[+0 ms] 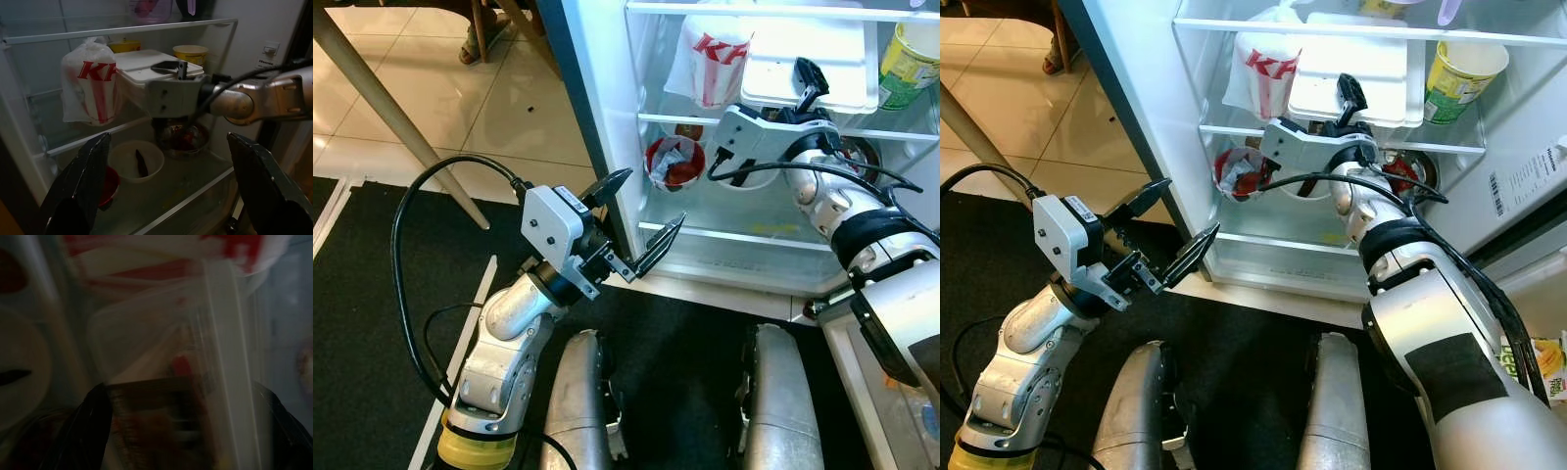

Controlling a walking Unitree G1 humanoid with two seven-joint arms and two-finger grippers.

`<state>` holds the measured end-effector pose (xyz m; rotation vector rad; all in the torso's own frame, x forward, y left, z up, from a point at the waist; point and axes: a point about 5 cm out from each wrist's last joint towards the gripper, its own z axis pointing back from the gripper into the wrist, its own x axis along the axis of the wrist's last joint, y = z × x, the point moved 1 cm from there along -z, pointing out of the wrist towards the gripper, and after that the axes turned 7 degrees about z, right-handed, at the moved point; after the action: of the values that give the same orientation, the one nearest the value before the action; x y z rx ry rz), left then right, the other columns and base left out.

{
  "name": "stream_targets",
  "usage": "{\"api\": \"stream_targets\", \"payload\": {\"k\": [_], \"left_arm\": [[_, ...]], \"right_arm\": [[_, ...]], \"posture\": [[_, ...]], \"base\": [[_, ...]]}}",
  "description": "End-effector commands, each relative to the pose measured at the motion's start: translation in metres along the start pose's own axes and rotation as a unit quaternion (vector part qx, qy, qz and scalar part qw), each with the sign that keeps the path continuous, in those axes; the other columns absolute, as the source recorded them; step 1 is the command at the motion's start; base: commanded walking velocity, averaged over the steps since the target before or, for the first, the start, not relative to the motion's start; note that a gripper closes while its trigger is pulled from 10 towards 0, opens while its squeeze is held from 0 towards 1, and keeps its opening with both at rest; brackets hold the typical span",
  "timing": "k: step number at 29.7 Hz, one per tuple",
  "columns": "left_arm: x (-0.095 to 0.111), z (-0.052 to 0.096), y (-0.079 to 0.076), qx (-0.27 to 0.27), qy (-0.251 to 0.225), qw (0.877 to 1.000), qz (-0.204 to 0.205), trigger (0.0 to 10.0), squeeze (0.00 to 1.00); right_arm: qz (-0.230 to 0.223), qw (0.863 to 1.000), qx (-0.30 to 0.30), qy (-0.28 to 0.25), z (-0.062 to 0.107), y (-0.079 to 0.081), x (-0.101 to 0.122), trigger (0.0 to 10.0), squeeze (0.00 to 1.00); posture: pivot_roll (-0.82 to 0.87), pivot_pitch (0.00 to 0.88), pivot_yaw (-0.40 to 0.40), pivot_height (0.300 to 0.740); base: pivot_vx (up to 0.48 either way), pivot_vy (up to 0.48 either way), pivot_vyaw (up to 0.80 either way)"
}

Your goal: Restocking fridge

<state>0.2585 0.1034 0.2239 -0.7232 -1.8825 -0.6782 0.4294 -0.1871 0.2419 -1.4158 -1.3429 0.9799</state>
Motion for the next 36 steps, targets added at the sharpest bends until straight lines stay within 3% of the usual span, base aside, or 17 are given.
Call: {"api": "stream_targets", "payload": {"k": [1,13,23,25,29,32,33,35,36], "left_arm": [[-0.001,0.002,-0.002,-0.005,0.008,1.0,0.003,10.0,0.0],[-0.001,0.001,-0.001,-0.004,0.007,1.0,0.004,10.0,0.0],[-0.003,-0.001,0.0,-0.007,0.007,1.0,0.003,10.0,0.0],[-0.003,-0.001,-0.001,-0.007,0.006,1.0,0.004,10.0,0.0],[-0.003,-0.001,-0.001,-0.008,0.006,1.0,0.005,10.0,0.0],[-0.003,-0.001,-0.002,-0.01,0.007,1.0,0.006,10.0,0.0],[-0.003,-0.001,-0.002,-0.01,0.007,1.0,0.006,10.0,0.0],[-0.003,-0.001,-0.001,-0.01,0.006,1.0,0.005,10.0,0.0],[-0.003,-0.001,-0.001,-0.01,0.006,1.0,0.005,10.0,0.0]], "right_arm": [[-0.008,1.0,0.021,0.009,0.004,0.01,-0.006,10.0,1.0],[-0.029,0.999,-0.025,0.023,0.0,-0.005,-0.017,10.0,1.0],[-0.037,0.999,-0.025,-0.011,-0.002,-0.012,-0.018,10.0,1.0],[-0.033,0.999,-0.023,-0.02,0.0,-0.009,-0.02,10.0,0.95],[-0.033,0.999,-0.022,-0.022,0.001,-0.008,-0.021,10.0,0.94],[-0.039,0.999,-0.017,-0.03,0.004,-0.003,-0.024,10.0,0.78],[-0.039,0.999,-0.017,-0.03,0.004,-0.003,-0.024,10.0,0.78],[-0.046,0.998,-0.015,-0.036,0.006,-0.001,-0.026,10.0,0.64],[-0.046,0.998,-0.015,-0.036,0.006,-0.001,-0.026,10.0,0.64]], "posture": [[0.12,0.401,0.079,0.58],[0.12,0.389,0.082,0.58],[0.1,0.375,0.085,0.58],[0.1,0.372,0.091,0.58],[0.1,0.372,0.091,0.58],[0.1,0.371,0.096,0.58],[0.1,0.371,0.096,0.58],[0.09,0.372,0.096,0.58],[0.09,0.372,0.096,0.58]], "base": [[0.0,0.0,0.0],[0.0,0.0,0.0],[0.0,0.0,0.0],[0.0,0.0,0.0],[0.0,0.0,0.0],[0.0,0.0,0.0],[0.0,0.0,0.0],[0.0,0.0,0.0],[0.0,0.0,0.0]]}}
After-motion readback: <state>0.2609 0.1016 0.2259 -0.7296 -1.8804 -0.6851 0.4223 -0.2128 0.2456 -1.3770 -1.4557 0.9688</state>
